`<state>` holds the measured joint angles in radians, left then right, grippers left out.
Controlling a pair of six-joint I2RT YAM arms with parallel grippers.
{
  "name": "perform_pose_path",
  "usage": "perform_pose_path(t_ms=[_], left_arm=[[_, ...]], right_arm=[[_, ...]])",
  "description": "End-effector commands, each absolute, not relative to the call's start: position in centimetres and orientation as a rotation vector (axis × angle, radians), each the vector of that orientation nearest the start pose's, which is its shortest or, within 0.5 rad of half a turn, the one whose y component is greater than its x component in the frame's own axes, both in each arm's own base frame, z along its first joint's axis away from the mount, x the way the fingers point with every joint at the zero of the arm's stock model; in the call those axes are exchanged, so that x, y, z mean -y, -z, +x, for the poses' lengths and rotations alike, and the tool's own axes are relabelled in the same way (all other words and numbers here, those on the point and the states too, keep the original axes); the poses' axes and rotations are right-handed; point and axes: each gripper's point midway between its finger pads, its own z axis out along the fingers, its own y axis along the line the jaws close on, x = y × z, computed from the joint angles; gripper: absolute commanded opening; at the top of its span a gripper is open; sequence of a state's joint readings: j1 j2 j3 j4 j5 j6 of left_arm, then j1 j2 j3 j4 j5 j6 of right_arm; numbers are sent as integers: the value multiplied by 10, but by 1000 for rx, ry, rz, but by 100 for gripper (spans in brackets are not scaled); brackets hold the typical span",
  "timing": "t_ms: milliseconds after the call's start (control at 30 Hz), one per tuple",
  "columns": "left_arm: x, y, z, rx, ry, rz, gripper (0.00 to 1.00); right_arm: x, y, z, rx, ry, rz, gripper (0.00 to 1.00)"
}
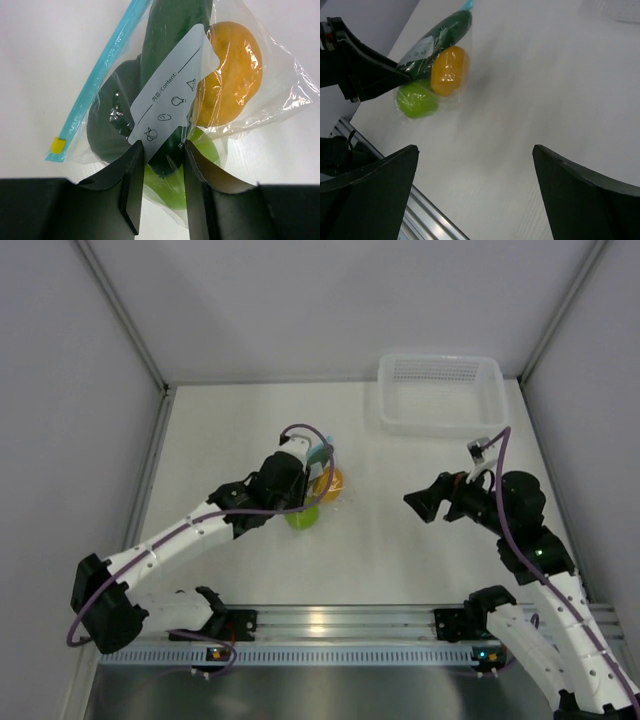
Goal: Open the zip-top bag and remove the fake food
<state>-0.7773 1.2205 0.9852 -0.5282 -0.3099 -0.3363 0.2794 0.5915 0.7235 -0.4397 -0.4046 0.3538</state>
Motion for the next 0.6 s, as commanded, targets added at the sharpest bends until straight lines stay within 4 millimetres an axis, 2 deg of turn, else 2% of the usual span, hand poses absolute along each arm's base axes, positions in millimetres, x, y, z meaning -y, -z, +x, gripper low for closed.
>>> perform_pose_path(t_ms=[0, 33, 67, 100, 133, 267, 400, 500, 533, 567], left_arm=[[224, -232, 279, -1946, 323, 397, 0], [234, -236, 275, -1884, 378, 430, 0], [236, -240, 273, -1844, 391, 445, 0], [235, -254, 269, -1775, 408, 453, 0], [241, -253, 264, -1728, 447, 486, 0], [250, -272, 246, -1573, 521, 573, 0], [265, -279, 227, -1509, 605, 681, 0], [277, -279, 220, -1505, 659, 720, 0], [278, -278, 219, -1505, 663, 725, 0], [280, -279, 218, -1502, 665, 725, 0]], right_arm=[[-163, -266, 215, -1853, -931, -227, 99], [-166, -267, 215, -1854, -956, -228, 99], [-170, -269, 216, -1847, -984, -229, 100], [-176, -271, 213, -1849, -1041, -226, 99], [-179, -269, 214, -1854, -1070, -224, 99], [-192, -277, 215, -1836, -1175, -249, 100], [-206, -284, 218, -1824, -1278, -301, 97], [-216, -280, 224, -1860, -1309, -320, 94], [-219, -285, 227, -1857, -1302, -334, 93], [-223, -277, 232, -1892, -1282, -347, 92]])
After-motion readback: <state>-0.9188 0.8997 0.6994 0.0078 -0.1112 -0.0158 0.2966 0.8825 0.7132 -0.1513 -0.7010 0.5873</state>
